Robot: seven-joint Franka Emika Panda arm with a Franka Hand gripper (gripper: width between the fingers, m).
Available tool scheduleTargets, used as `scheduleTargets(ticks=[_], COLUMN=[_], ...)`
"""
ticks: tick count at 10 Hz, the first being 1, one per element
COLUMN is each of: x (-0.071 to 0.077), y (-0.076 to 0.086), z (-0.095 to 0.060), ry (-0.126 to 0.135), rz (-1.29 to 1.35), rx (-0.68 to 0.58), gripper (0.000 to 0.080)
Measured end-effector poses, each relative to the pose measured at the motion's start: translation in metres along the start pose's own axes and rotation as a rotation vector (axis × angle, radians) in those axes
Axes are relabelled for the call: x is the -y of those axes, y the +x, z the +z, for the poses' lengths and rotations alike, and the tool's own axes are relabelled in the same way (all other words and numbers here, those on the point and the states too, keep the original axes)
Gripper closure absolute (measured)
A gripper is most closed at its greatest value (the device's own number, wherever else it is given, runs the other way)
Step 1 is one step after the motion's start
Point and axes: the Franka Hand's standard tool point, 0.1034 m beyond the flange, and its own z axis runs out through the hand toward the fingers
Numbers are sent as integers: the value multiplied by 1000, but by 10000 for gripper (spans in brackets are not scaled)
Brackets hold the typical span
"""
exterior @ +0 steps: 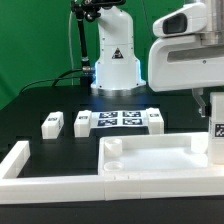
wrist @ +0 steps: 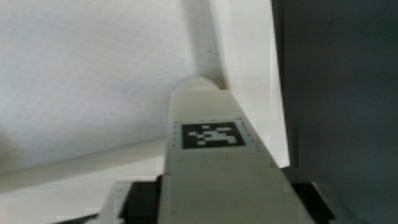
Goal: Assemble desk
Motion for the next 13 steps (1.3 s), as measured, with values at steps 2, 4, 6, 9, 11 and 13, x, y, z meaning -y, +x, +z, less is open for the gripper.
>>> scheduleTargets(ticks=[2,4,6,9,11,13], x=[0,-1,0,9,10,10], y=[0,1,-2,-4,-4,-4], z=[0,-1,2,3,3,3], ry=[5,10,46,98,101,102], rz=[154,392,821,1237,1294,1221], rx=[1,4,18,47,54,51], gripper=[508,508,508,508,420,247])
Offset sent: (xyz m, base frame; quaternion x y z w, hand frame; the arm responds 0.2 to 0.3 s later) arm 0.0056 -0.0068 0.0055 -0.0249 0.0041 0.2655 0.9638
